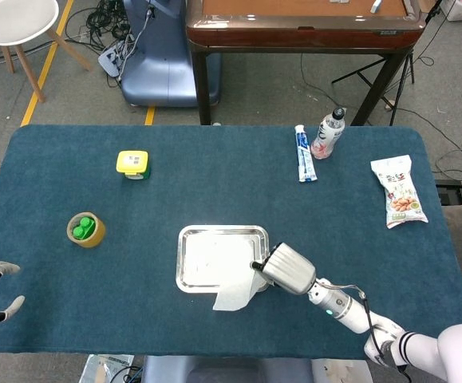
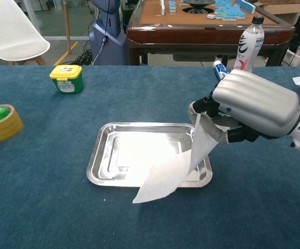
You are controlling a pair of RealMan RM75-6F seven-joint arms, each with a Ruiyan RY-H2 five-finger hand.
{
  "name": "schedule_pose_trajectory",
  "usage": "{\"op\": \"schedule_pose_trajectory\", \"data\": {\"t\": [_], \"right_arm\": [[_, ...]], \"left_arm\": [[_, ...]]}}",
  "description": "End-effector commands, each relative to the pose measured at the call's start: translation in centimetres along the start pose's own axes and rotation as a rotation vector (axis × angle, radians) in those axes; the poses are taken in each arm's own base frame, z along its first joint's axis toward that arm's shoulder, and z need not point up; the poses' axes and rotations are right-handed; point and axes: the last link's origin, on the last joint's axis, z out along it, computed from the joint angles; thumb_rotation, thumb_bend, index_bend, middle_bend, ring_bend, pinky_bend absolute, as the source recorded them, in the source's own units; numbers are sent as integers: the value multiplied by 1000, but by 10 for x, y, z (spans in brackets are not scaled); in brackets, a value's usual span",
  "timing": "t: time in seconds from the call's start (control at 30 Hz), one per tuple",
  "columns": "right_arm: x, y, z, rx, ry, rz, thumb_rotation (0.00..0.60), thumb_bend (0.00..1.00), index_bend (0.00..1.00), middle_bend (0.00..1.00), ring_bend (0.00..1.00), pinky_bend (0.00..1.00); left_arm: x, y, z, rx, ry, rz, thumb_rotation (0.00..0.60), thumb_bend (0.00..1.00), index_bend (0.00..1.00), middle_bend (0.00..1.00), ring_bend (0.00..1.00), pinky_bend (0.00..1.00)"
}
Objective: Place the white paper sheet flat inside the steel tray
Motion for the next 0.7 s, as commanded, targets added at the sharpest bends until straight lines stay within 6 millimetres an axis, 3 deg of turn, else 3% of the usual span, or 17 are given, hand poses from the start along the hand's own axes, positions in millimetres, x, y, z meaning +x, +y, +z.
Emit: {"op": "schedule_pose_trajectory", "data": {"t": [0.03,0.7], "right_arm": [[-1,4,-1,12,-3,-27,600,686,674,1000,1000,1000],[-11,1,-36,-24,-48,-22,600,683,674,1000,1000,1000]], "left_arm": [[0,0,0,-1,0,0,600,191,389,374,294,455],[-1,1,0,-2,-3,3,600,190,389,374,294,455]]}}
